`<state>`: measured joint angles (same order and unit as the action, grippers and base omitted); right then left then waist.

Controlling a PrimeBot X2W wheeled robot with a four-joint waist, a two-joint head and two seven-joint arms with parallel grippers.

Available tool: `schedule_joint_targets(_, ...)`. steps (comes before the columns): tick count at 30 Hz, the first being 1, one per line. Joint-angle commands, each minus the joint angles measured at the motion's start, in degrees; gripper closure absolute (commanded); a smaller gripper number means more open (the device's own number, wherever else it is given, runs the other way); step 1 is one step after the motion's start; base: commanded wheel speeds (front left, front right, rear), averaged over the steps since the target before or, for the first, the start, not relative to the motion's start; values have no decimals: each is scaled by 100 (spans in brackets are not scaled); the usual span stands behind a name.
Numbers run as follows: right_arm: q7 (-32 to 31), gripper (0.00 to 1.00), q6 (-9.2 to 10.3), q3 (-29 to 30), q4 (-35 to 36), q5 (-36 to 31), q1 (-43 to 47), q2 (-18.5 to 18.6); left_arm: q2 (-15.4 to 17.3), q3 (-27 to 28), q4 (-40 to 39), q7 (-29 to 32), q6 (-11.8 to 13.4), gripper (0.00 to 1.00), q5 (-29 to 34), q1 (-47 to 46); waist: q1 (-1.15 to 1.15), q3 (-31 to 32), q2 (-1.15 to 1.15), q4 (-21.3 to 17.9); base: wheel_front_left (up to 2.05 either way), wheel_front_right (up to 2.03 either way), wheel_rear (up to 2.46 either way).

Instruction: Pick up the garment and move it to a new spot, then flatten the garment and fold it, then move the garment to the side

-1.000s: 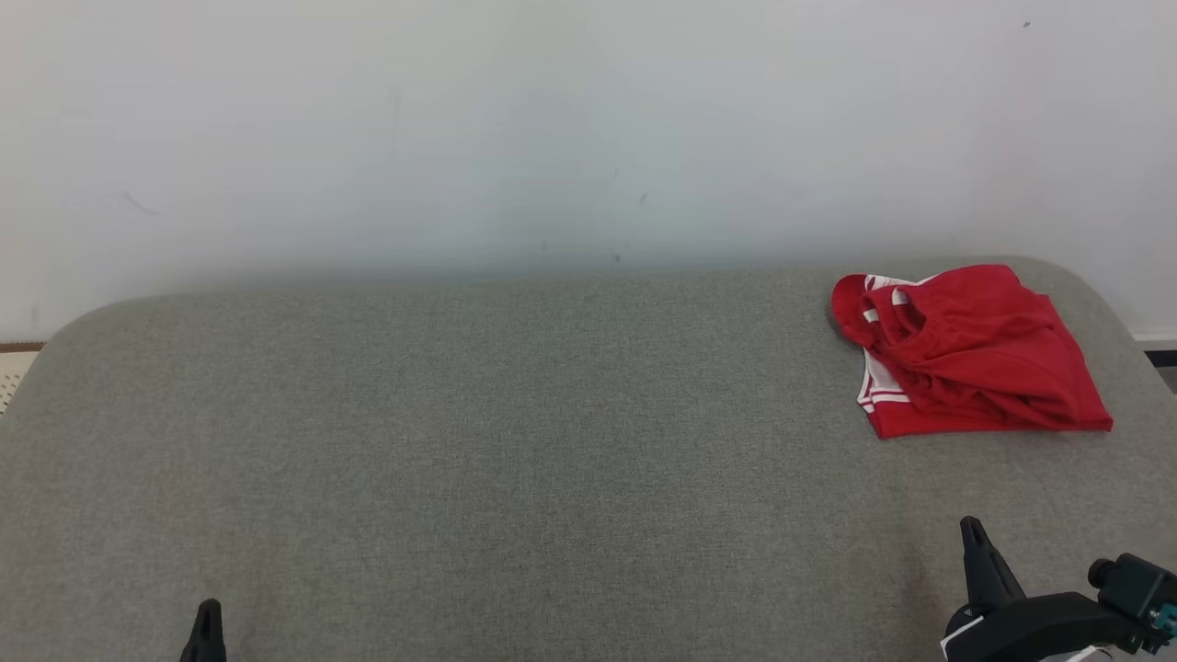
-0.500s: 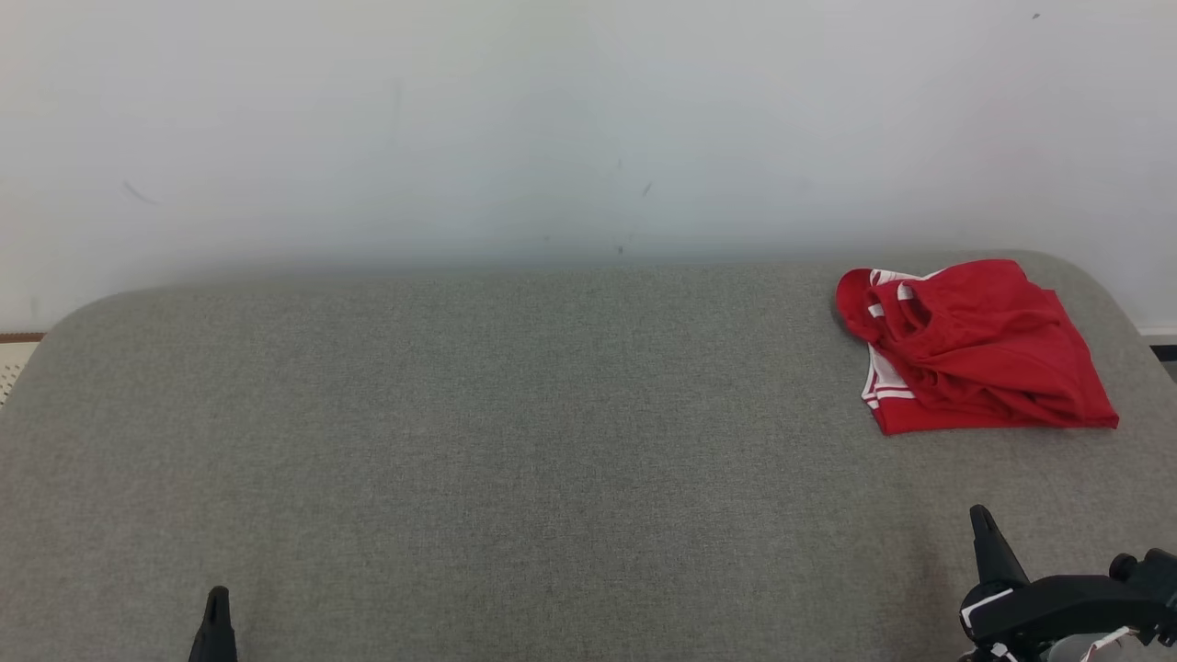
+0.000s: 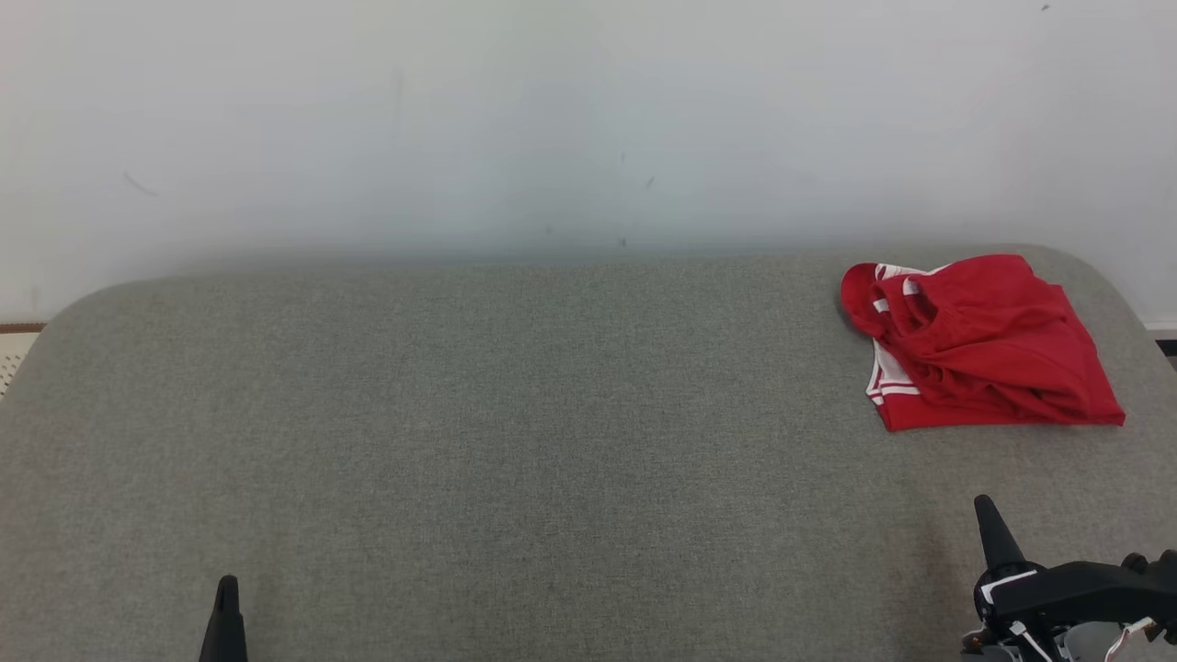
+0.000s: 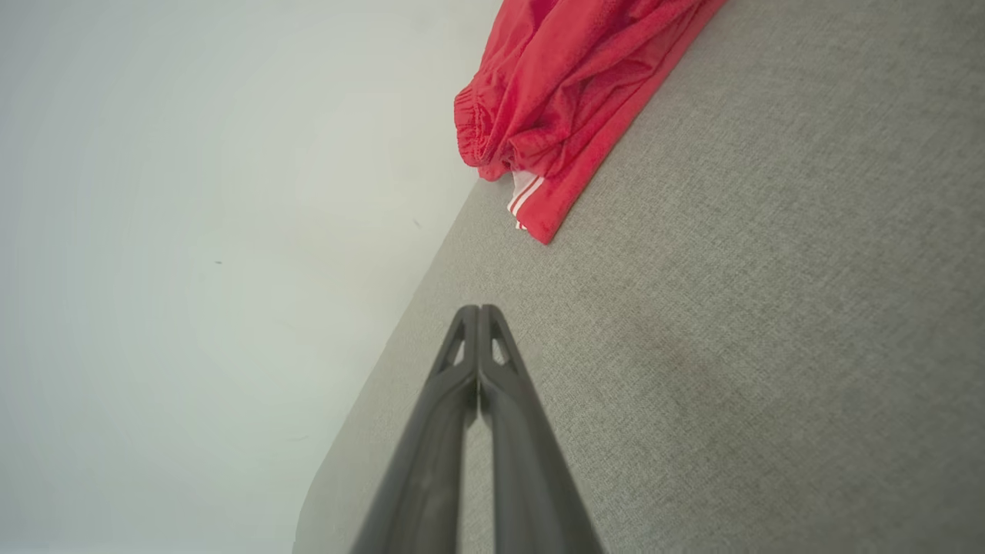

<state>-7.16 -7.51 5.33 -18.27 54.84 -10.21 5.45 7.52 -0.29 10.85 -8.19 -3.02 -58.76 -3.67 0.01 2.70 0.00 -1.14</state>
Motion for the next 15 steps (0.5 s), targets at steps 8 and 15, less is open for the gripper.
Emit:
schedule_joint_targets(8, -186, 100, 2, 188, -156, 686, -299, -21, -64, -2, 153, 59, -108, 100, -679, -280, -1, -48, 0, 17, 0, 0, 0)
schedule_joint_targets(15, -298, 100, 2, 288, -275, 1079, -410, -37, -120, -13, 269, 101, -157, 100, -1070, -381, -1, -82, 0, 28, 0, 0, 0)
